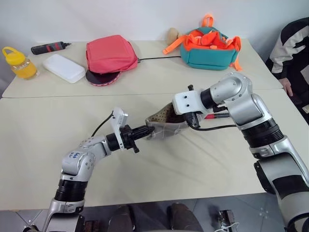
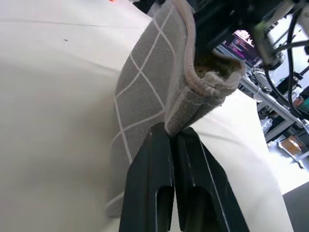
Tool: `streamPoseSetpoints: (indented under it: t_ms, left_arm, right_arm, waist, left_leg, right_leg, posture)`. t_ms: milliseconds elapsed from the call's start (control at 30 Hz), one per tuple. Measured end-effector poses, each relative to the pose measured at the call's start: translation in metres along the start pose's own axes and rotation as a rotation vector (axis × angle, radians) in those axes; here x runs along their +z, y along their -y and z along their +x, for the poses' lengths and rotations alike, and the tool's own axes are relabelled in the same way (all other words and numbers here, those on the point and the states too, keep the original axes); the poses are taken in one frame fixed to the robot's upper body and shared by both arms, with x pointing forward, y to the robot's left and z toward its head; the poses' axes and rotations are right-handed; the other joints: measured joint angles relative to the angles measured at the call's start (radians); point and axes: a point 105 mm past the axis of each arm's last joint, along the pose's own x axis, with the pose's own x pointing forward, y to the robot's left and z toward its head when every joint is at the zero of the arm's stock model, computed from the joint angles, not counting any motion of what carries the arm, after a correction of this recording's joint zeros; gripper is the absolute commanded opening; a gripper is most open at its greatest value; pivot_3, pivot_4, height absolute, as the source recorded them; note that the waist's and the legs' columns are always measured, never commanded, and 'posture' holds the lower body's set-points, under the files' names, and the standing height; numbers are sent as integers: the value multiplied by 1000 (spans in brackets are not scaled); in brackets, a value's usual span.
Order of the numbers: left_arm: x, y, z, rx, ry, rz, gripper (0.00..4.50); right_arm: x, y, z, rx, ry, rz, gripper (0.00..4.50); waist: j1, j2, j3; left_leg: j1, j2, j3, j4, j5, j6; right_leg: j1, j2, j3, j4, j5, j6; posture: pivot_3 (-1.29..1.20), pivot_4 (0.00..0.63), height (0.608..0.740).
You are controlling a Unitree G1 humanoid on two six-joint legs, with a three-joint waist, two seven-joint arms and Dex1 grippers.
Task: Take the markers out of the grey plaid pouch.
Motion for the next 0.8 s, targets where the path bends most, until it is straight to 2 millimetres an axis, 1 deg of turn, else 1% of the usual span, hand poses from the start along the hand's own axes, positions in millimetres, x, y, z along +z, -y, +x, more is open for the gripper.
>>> streamPoseSetpoints:
  t_ms: [100,200,267,400,467,800]
  left_arm:
    - [0,0,0,-3,-1,-5,0]
    - [-1,0,0,-10,-7,-13,0]
    - [-1,-1,-1,-10,-13,-13,0]
    - [3,-3,-1,-15,-18,-1,0]
    - [2,-3,-1,-15,-19,-6,0]
    - [0,-2,-1,-10,-20,-8,0]
  right_arm:
    - [-2,0,-2,-3,-5,10,21]
    - [-3,-1,1,-5,-7,12,596]
    - [-3,-3,10,-1,-7,7,1254]
    - [-8,-11,37,39,-28,-15,2694]
    - [-9,-10,42,32,-38,-37,3347]
    - [-18,-13,57,63,-69,-58,3347]
  waist:
    - [0,0,0]
    - [-1,0,0]
    - [-2,0,0]
    - [-3,0,0]
    - [-2,0,0]
    - [-5,0,0]
  left_leg:
    - [0,0,1,0,0,0]
    - [0,0,1,2,0,0]
    - [0,0,1,2,0,0]
    - [0,0,2,2,0,0]
    - [0,0,2,2,0,0]
    - [1,1,2,3,0,0]
  right_leg:
    - [0,0,0,0,0,0]
    - [0,0,1,0,0,0]
    - [1,1,1,0,0,0]
    - [0,1,1,1,0,0]
    - [0,0,1,1,0,0]
    - [0,1,1,3,0,0]
  posture:
    - [0,150,740]
    - [0,150,740]
    - [0,150,740]
    - [0,150,740]
    - [0,150,740]
    - [0,150,740]
